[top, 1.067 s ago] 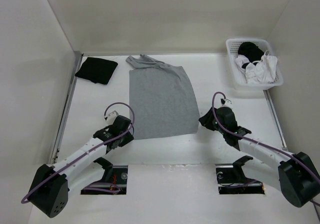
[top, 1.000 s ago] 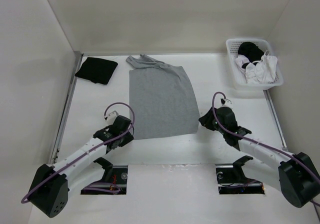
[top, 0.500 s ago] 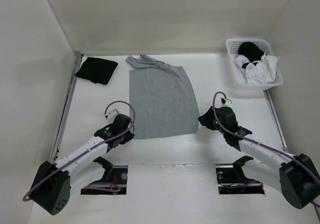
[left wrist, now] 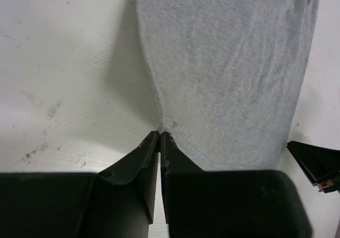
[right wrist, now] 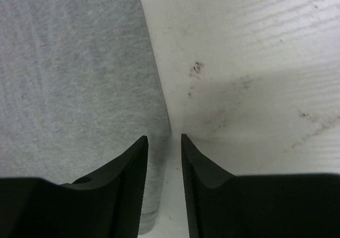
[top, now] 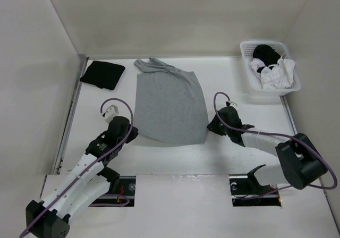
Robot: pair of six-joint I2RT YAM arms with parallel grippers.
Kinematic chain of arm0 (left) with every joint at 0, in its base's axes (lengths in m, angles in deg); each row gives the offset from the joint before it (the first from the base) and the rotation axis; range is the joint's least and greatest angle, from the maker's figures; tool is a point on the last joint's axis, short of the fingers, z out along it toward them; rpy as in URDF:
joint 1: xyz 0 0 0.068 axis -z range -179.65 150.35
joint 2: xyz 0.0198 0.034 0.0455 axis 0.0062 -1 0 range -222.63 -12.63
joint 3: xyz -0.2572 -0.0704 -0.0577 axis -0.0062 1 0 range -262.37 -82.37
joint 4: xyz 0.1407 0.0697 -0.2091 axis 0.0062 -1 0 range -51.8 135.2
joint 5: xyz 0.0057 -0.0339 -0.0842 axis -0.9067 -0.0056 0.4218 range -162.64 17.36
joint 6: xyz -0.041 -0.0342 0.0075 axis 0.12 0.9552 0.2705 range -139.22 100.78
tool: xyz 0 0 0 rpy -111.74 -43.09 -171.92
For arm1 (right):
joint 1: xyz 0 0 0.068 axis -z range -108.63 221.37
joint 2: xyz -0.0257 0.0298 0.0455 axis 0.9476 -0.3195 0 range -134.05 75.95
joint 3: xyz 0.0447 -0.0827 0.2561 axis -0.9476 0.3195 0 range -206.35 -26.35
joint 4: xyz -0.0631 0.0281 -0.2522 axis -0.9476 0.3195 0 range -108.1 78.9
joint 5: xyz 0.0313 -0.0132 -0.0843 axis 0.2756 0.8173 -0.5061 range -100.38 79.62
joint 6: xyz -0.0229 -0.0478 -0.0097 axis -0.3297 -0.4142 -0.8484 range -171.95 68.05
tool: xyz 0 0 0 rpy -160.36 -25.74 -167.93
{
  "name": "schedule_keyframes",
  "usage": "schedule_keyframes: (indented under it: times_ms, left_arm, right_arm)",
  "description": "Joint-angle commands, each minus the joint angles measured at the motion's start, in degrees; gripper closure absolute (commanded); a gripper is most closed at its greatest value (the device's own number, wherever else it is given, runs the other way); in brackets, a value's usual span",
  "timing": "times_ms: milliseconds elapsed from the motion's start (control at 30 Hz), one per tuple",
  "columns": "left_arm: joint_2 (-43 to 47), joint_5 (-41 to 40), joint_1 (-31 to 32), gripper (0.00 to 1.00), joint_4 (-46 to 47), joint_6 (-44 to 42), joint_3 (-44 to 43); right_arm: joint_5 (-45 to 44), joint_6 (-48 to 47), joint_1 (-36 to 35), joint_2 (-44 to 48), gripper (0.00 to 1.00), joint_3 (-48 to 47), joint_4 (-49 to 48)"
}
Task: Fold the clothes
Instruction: Flatten the tank top out
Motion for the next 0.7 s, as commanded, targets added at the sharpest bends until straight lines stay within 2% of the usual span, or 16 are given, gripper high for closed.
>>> schedule_keyframes:
  times_ms: [0, 67, 133, 200, 300, 500, 567, 667]
  left_arm:
    - [0.00, -0.22, -0.45, 0.97, 4.07, -1.78, 0.29]
    - [0.09, 0.31, -1.33, 0.97, 5.30, -2.66, 0.39]
    - [0.53, 1.01, -2.29, 0.97, 6.62, -3.45, 0.12]
    - [0.97, 1.80, -3.52, 0.97, 8.29, -4.15, -0.31]
    - [0.88, 3.12, -4.93, 0.97, 10.75, -5.12, -1.28]
    - [-0.79, 6.72, -9.85, 0.96, 14.09, -7.06, -2.60]
    - [-1.58, 8.92, -12.22, 0.96, 15.32, -7.32, -2.52]
    - [-2.90, 12.08, -15.56, 0.96, 16.55, -7.41, -1.90]
  right_arm:
    - [0.97, -0.74, -0.70, -3.04, 0.67, -4.67, -1.89]
    - [1.93, -1.18, -0.70, -4.81, 0.79, -6.17, -1.62]
    - [2.20, -1.62, -0.62, -4.99, 0.95, -7.05, -1.19]
    - [1.76, -1.97, -0.70, -2.54, 1.00, -6.88, -0.48]
    - [0.71, -2.33, -2.01, 6.14, 1.00, -7.05, 6.87]
    - [-4.38, -0.40, -12.11, 23.29, 0.97, -14.51, 33.67]
    - [-4.48, 0.92, -14.41, 24.63, 0.95, -15.40, 36.16]
    - [-3.60, 0.14, -14.07, 20.43, 0.94, -15.41, 33.64]
